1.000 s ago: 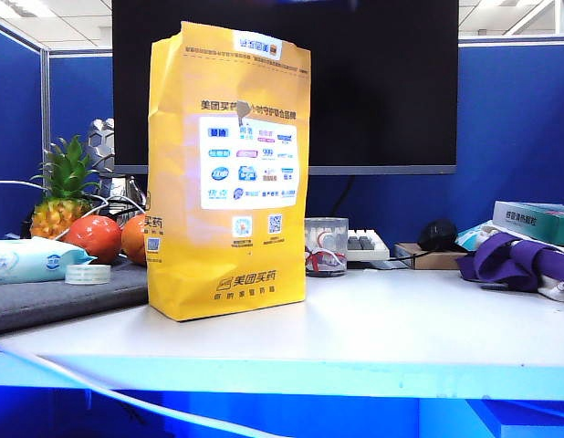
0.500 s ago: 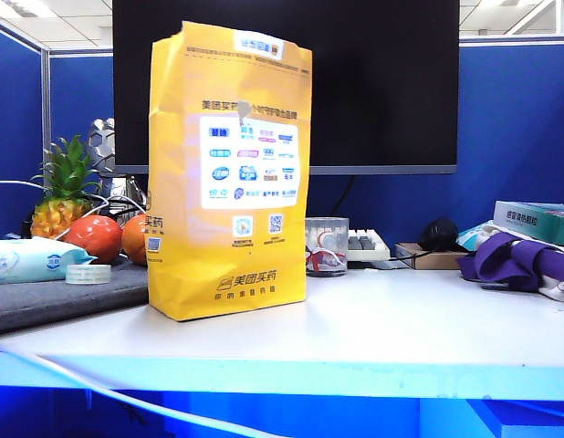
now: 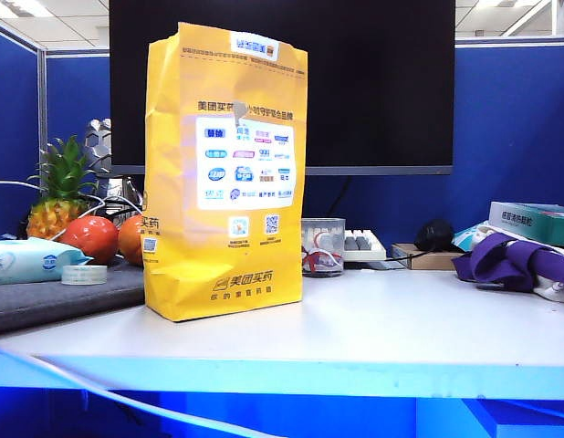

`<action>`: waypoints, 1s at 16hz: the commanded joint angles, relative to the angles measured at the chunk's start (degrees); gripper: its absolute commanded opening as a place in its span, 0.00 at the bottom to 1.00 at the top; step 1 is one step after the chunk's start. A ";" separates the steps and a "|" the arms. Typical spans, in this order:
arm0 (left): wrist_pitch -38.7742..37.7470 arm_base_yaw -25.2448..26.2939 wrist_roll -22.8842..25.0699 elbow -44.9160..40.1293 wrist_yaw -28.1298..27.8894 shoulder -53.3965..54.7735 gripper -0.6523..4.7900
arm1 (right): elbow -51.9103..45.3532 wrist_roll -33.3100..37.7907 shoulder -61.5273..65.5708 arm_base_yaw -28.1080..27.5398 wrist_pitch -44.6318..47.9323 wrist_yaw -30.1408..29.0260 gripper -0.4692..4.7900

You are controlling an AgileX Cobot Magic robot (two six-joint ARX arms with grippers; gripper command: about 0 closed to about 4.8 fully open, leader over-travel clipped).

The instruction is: Pick up the kiwifruit and throw it into the yellow paper bag.

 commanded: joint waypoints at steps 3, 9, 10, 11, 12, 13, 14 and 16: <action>2.99 0.04 -7.48 -12.81 0.24 -0.28 1.00 | -24.46 7.32 -18.78 0.09 3.10 10.47 1.00; 7.23 0.04 -9.94 -16.74 -17.14 -0.31 1.00 | -68.65 31.10 -33.75 0.11 33.24 12.59 1.00; 7.17 0.04 -9.97 -16.74 -17.11 -0.33 1.00 | -72.43 33.14 -33.73 0.09 37.20 12.83 1.00; 7.15 0.02 -11.61 -16.74 -16.11 -0.33 1.00 | -74.58 32.87 -33.73 0.07 36.52 14.86 1.00; 7.13 0.02 -11.61 -16.74 -15.30 -0.33 1.00 | -75.32 32.87 -33.70 0.07 34.36 15.47 1.00; 7.13 0.02 -11.61 -16.74 -15.41 -0.33 1.00 | -75.60 32.89 -33.68 0.09 31.89 15.47 1.00; 7.13 0.02 -11.61 -16.74 -15.37 -0.33 1.00 | -75.58 32.89 -33.70 0.07 28.17 15.47 1.00; 7.13 0.02 -11.61 -16.74 -15.39 -0.33 1.00 | -75.58 32.89 -33.70 0.07 23.56 15.45 1.00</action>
